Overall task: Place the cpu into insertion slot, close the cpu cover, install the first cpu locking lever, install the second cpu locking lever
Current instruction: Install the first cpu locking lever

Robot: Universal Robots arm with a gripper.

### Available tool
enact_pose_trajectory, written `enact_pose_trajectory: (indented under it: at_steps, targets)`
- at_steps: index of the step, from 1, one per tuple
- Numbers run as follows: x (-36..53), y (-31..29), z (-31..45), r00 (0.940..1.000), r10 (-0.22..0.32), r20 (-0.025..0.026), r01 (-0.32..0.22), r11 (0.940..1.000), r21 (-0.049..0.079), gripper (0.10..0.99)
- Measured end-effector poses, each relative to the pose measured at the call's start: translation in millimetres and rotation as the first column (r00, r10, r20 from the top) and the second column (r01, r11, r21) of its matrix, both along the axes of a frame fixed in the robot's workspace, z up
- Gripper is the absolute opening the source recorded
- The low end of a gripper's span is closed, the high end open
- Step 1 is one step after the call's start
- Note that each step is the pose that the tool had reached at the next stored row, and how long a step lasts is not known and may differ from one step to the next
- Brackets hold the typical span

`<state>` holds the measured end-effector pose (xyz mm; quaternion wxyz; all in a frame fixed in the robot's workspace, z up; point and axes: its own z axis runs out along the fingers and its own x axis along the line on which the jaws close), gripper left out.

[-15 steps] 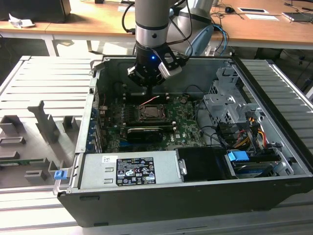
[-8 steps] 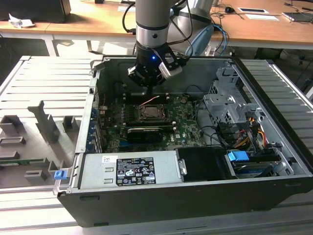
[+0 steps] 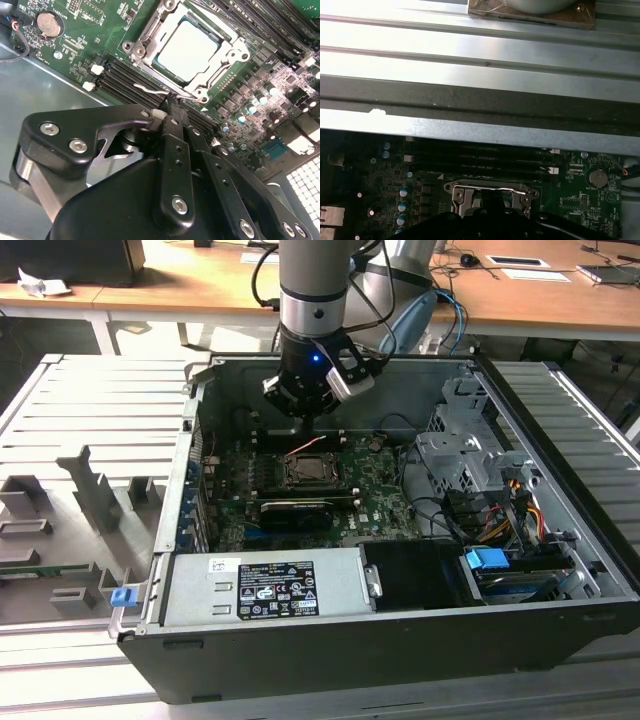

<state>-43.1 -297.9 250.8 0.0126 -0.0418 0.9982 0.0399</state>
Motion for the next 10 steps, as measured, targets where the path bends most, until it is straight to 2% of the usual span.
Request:
enact_pose_trajectory:
  at_steps: [10]
  targets:
    - [2.4,0.0,-0.1,1.0,0.0,-0.0001,0.0,1.0,0.0,0.106]
